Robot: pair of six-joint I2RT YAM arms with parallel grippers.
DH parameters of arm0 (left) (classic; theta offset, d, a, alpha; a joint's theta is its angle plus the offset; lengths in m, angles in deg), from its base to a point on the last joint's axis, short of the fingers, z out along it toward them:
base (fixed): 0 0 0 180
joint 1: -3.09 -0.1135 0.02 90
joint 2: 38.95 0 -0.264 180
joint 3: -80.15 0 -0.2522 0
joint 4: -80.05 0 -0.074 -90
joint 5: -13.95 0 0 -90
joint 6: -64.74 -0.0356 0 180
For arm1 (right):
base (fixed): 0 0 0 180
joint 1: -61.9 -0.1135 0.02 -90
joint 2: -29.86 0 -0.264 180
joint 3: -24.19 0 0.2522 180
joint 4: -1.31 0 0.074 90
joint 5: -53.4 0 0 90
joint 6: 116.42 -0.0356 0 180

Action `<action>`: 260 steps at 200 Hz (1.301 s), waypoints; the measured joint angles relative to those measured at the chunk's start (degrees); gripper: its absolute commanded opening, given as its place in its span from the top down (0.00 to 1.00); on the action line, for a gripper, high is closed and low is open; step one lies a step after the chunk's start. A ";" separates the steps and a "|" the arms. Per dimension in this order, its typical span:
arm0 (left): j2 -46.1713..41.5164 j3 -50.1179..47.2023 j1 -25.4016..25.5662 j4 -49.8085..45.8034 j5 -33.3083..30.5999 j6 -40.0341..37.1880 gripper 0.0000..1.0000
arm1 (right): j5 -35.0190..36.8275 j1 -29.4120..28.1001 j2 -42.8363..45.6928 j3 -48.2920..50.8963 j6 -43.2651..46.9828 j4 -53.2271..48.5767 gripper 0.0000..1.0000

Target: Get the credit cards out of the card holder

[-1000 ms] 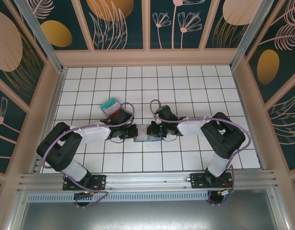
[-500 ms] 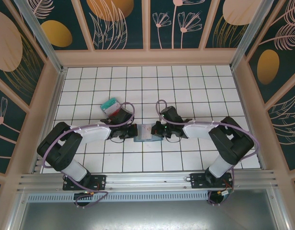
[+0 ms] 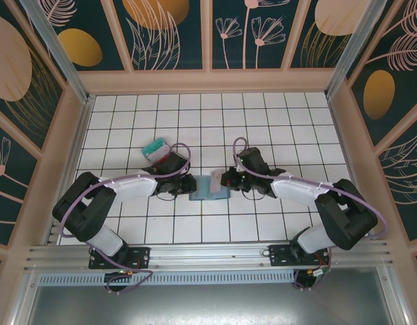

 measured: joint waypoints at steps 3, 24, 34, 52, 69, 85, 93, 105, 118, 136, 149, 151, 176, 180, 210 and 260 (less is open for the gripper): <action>-0.17 0.07 0.00 0.00 0.07 0.63 0.58 | -0.02 0.09 0.24 0.00 0.02 -0.09 1.00; -2.54 0.61 -0.37 0.61 1.64 2.08 0.55 | -0.59 0.72 2.19 0.11 0.50 -0.20 1.00; -4.17 0.66 -0.94 1.64 2.97 3.13 0.52 | -1.22 1.11 3.30 0.22 0.87 -0.07 1.00; -6.84 0.61 -2.67 4.85 5.79 5.99 0.52 | -2.93 1.95 5.46 0.68 1.07 1.05 1.00; -8.96 0.15 -4.24 9.18 8.74 8.81 0.52 | -5.35 2.99 7.28 1.51 0.87 3.74 1.00; -10.32 -0.52 -5.27 13.20 11.32 11.13 0.55 | -8.17 3.82 8.33 2.38 -0.02 7.19 1.00; -10.64 -0.87 -5.46 15.06 12.52 12.33 0.55 | -9.55 4.11 8.52 2.75 -0.57 9.07 1.00; -10.82 -1.31 -5.57 17.22 14.10 13.75 0.57 | -11.56 4.33 8.57 3.34 -1.68 12.20 1.00; -10.82 -1.62 -5.57 18.93 15.23 14.95 0.59 | -13.31 4.37 8.57 3.98 -2.71 15.06 1.00; -10.82 -2.12 -5.57 20.61 16.59 16.31 0.61 | -15.08 4.37 8.57 4.52 -4.15 18.08 1.00; -10.82 -2.62 -5.62 21.94 17.38 17.11 0.62 | -15.98 4.39 8.55 4.61 -5.09 19.78 1.00; -10.82 -2.71 -5.62 22.05 17.53 17.14 0.62 | -16.11 4.39 8.55 4.61 -5.07 19.98 1.00; -10.82 -3.28 -5.62 23.37 18.73 18.14 0.66 | -17.14 4.39 8.31 4.61 -6.12 22.45 1.00; -10.82 -3.34 -5.62 23.61 18.91 18.29 0.67 | -17.16 4.39 8.20 4.61 -6.40 22.69 1.00; -10.82 -3.80 -5.73 25.83 19.91 19.30 0.78 | -17.97 4.55 7.45 4.74 -6.97 24.35 1.00; -12.31 -4.33 -6.38 27.61 20.96 19.91 1.00 | -17.94 5.44 6.60 5.57 -7.15 24.24 1.00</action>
